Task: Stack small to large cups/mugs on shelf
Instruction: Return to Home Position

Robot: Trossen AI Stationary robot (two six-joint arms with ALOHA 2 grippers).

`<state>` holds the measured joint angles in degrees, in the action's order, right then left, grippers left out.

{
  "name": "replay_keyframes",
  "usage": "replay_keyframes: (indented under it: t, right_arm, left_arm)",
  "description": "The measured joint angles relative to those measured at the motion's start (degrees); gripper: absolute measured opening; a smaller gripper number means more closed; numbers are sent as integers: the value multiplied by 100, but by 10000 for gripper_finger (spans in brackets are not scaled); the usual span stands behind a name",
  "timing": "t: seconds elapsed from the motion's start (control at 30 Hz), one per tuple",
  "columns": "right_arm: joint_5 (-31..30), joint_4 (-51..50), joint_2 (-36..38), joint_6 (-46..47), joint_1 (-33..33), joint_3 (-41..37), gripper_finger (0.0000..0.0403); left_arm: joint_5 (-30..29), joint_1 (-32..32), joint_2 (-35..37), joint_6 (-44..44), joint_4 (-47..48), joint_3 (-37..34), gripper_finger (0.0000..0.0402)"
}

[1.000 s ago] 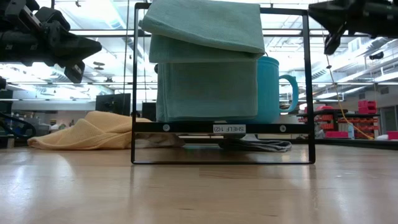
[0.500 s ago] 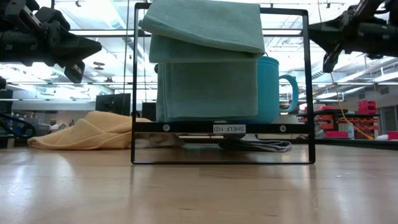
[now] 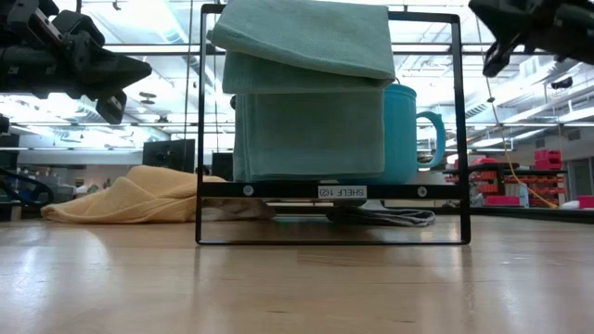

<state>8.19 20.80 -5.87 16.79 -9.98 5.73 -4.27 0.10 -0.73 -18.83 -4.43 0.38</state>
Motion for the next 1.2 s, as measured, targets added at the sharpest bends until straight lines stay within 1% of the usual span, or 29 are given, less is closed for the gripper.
replay_keyframes:
  t: [0.13, 0.3, 0.37, 0.47, 0.53, 0.67, 0.77, 0.87, 1.0, 1.1, 1.2]
  right_arm:
    - [-31, -148, 90, -230, 79, 242, 13]
    - [-72, -463, 360, -606, 118, 434, 11]
    - [-106, -616, 571, -667, 118, 486, 11]
    - [-147, -955, 580, -653, 129, 532, 13]
    - [-129, -967, 575, -615, 129, 543, 13]
    - [-90, -829, 583, -391, 193, 510, 12]
    - [-118, -665, 583, -458, 330, 512, 12]
    - [-266, -568, 583, -601, 474, 496, 12]
    - [-448, -403, 583, -650, 625, 240, 11]
    - [-513, -502, 586, -582, 678, 56, 10]
    - [-422, -789, 586, -522, 725, 44, 10]
  left_arm:
    - [2, 0, 0, 0, 0, 0, 21]
    - [2, 0, 0, 2, 0, 0, 29]
    - [2, 0, 0, 0, -2, 0, 33]
    - [-2, 0, 0, 1, 0, -1, 36]
    - [-1, -1, 0, 2, 2, -1, 36]
    - [0, -2, 0, 4, 19, 0, 29]
    - [0, -1, 0, 1, -4, -1, 23]
    - [1, 0, 0, 0, 0, 0, 21]
    - [2, 0, 0, 0, 0, 0, 25]
    - [0, -1, 0, 1, 2, 0, 31]
    - [0, -2, 0, 4, 0, 0, 36]
